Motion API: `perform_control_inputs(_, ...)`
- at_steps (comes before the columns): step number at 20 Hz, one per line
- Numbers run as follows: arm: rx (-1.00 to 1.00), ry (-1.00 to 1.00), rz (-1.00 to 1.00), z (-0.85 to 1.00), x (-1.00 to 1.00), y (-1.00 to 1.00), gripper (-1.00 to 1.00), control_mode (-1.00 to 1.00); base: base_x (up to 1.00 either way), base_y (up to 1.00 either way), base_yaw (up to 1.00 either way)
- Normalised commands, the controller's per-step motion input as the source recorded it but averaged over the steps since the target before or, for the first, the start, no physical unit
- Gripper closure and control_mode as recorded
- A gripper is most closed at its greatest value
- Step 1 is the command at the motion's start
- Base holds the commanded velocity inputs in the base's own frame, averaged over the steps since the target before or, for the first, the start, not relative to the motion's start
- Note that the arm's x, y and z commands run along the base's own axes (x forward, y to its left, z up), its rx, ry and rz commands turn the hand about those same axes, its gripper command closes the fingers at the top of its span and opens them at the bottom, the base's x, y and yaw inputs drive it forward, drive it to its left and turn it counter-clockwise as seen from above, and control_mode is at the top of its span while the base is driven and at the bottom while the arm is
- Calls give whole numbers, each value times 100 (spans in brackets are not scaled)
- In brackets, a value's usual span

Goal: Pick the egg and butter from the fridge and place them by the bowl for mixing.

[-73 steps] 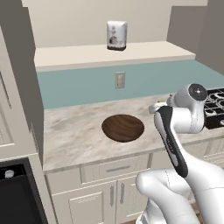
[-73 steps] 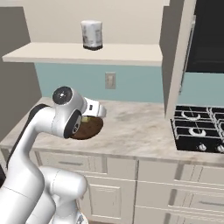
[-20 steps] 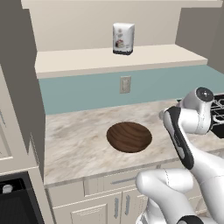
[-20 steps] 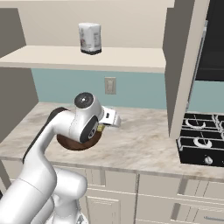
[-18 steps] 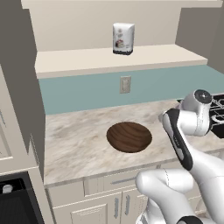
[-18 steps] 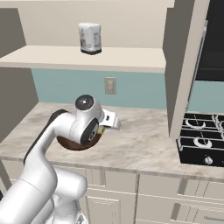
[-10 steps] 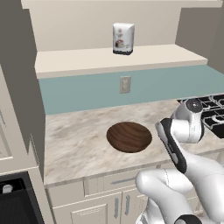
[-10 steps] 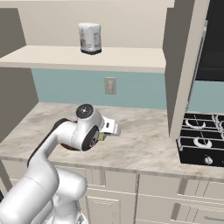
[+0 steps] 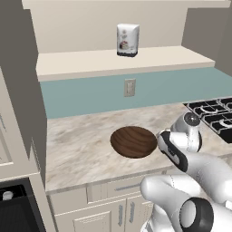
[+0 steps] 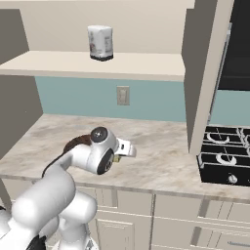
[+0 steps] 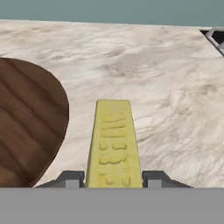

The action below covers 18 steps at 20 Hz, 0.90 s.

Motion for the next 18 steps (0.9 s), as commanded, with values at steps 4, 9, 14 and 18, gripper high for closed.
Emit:
perform_control_inputs(4,7,10,5,-6,21,-12,100,-100,0,0,0)
perform_control_inputs(9,2,15,5,-2,13,-16,100,-100,0,0,0)
perform_control_inputs(14,0,7,3,-11,16,-11,100,-100,0,0,0)
perform_control_inputs(18,0,0,1,-24,16,-3,100,-100,0,0,0)
